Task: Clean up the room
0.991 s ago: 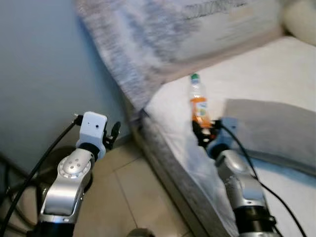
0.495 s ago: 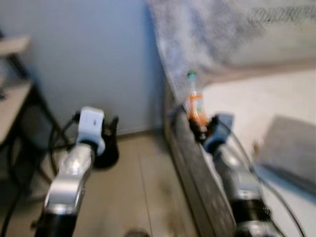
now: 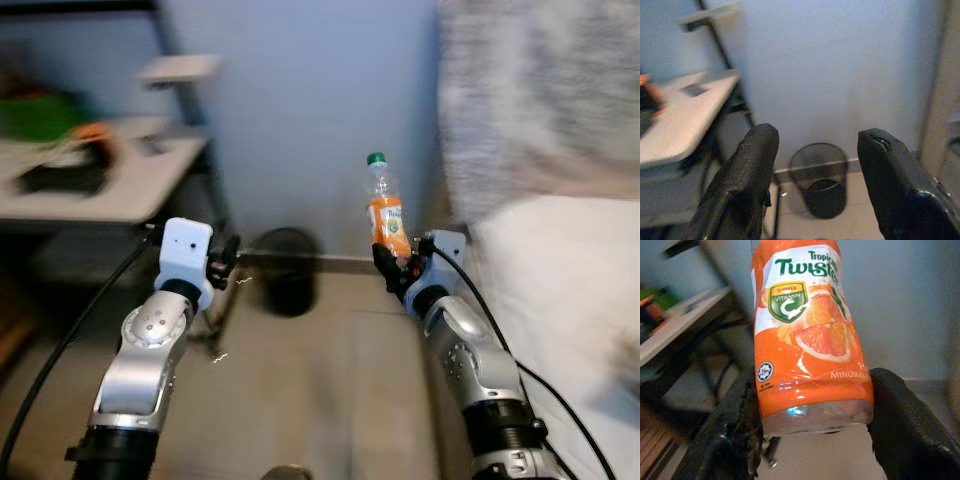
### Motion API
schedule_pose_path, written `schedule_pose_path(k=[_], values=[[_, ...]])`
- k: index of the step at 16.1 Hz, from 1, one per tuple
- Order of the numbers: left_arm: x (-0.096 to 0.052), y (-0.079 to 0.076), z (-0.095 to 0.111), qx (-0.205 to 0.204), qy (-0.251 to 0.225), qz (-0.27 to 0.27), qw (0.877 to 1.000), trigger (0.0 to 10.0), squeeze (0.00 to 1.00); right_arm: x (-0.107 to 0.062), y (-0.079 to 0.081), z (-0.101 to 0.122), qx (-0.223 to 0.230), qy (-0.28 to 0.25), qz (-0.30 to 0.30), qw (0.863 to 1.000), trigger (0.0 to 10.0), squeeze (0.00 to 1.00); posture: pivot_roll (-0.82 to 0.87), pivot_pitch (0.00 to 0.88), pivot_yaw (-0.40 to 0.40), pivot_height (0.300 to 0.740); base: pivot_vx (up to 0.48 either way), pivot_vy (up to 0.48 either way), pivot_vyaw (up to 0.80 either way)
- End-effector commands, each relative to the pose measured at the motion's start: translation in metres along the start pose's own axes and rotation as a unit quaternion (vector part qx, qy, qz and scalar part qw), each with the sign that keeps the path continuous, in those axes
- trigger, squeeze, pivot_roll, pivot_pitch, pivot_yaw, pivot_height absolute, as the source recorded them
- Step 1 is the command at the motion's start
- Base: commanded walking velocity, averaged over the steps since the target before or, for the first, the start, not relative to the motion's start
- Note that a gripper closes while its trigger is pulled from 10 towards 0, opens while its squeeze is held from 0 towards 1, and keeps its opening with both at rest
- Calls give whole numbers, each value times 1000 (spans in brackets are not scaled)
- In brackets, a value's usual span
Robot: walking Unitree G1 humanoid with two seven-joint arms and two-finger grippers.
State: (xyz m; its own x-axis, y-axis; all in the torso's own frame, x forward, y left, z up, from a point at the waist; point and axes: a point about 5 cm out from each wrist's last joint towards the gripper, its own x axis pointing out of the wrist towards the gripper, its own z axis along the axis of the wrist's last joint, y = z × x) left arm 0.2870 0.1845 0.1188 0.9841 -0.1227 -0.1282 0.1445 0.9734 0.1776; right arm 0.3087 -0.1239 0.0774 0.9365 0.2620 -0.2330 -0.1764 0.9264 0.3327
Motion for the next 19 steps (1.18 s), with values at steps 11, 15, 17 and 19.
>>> schedule_pose_path(k=[11, 15, 17, 19], values=[[-4, 0, 1, 2, 0, -12, 1000, 10000, 0, 1, -10, 2, -73, 3, -44, 996, 10000, 0, 90, 0, 58, 740, 93, 0, 0], [-4, -2, 2, -1, -1, -17, 1000, 10000, 0, -2, -8, 0, -62, 13, -26, 998, 10000, 0, 84, 0, 56, 740, 269, 0, 0], [-5, -2, 2, -2, 0, -19, 1000, 10000, 0, -2, -6, -1, -73, 11, -24, 997, 10000, 0, 88, 0, 54, 740, 274, 0, 400], [-5, -2, 2, 1, 1, -18, 1000, 10000, 0, -2, -4, -3, -66, 13, -22, 998, 10000, 0, 92, 0, 56, 740, 274, 0, 722]])
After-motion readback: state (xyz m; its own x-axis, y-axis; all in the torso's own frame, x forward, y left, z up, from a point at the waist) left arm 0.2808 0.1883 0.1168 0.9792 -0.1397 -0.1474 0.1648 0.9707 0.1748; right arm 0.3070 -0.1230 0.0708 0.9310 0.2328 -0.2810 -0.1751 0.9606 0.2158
